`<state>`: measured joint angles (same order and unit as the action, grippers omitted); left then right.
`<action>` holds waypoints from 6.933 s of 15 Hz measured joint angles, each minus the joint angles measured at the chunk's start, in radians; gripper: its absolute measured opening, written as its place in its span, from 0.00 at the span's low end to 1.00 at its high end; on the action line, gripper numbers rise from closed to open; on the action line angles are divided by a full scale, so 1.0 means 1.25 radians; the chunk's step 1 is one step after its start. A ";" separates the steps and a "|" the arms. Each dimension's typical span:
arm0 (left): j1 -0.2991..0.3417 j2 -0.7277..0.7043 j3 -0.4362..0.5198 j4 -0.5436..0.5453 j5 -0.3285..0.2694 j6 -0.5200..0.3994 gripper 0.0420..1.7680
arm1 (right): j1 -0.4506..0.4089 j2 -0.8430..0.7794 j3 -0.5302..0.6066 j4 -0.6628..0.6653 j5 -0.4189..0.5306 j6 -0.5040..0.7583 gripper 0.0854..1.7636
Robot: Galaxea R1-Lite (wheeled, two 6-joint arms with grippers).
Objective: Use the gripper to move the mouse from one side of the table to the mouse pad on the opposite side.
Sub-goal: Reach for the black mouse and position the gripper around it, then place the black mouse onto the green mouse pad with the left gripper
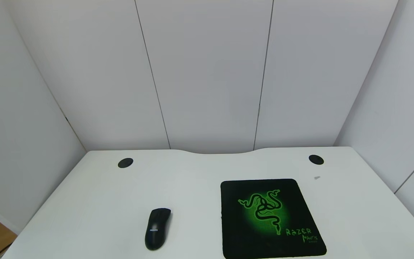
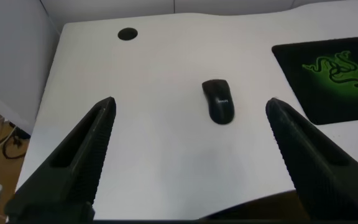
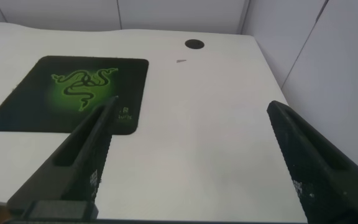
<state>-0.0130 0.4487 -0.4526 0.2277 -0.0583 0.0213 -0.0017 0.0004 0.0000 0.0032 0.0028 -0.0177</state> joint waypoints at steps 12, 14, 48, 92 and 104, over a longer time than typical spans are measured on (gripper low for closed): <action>-0.043 0.501 -0.386 0.302 -0.043 -0.047 0.97 | 0.000 0.000 0.000 0.000 0.000 0.000 0.97; -0.083 0.566 -0.427 0.333 -0.035 -0.072 0.97 | 0.000 0.000 0.000 0.000 0.000 0.000 0.97; -0.276 1.232 -0.341 -0.089 0.102 -0.324 0.97 | 0.000 0.000 0.000 0.000 0.000 0.000 0.97; -0.536 1.255 -0.770 0.273 0.177 -0.634 0.50 | 0.000 0.000 0.000 0.000 0.000 0.000 0.97; -0.693 1.475 -1.113 0.414 0.240 -0.805 0.50 | 0.000 0.000 0.000 0.000 0.000 0.000 0.97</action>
<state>-0.8794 2.2919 -1.8440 0.7447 0.2417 -0.9851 -0.0017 0.0004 0.0000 0.0032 0.0028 -0.0181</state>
